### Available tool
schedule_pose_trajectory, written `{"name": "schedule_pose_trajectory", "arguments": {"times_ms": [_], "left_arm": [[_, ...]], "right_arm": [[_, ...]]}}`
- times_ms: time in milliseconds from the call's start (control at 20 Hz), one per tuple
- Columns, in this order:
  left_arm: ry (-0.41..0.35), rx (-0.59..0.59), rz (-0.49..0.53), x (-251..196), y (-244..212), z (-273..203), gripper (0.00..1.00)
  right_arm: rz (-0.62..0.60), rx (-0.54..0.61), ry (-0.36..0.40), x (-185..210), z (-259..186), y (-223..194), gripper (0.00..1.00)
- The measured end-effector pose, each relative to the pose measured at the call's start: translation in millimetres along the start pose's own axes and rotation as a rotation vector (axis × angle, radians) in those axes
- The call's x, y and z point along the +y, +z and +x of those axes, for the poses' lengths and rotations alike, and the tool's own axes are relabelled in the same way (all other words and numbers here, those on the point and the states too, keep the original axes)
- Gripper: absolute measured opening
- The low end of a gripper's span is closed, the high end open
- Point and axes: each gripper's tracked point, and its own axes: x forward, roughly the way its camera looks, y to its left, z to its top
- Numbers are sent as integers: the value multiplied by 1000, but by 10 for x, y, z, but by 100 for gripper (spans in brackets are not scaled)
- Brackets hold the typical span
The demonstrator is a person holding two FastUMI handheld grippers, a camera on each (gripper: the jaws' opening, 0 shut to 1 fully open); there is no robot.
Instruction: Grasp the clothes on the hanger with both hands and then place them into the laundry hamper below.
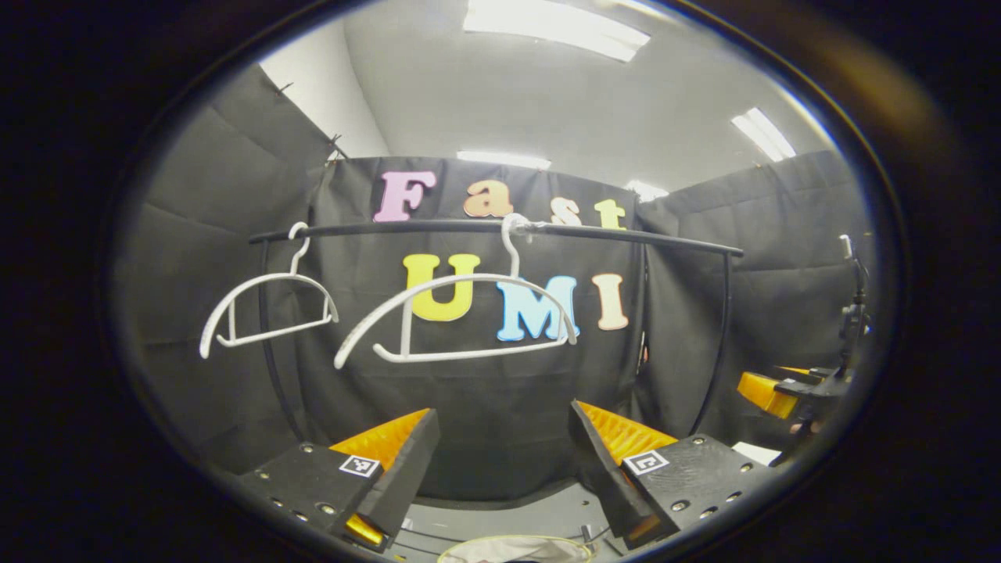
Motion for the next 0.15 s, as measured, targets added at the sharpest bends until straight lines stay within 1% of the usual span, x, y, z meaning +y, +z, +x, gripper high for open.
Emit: {"name": "schedule_pose_trajectory", "arguments": {"times_ms": [50, 150], "left_arm": [[-5, 0, -2, -19, -21, 8, 98], [0, -2, -1, -5, -58, 10, 98]], "right_arm": [[-3, -6, -5, -22, 4, 42, 92], [-24, -19, -8, -48, -18, 110, 92]]}}
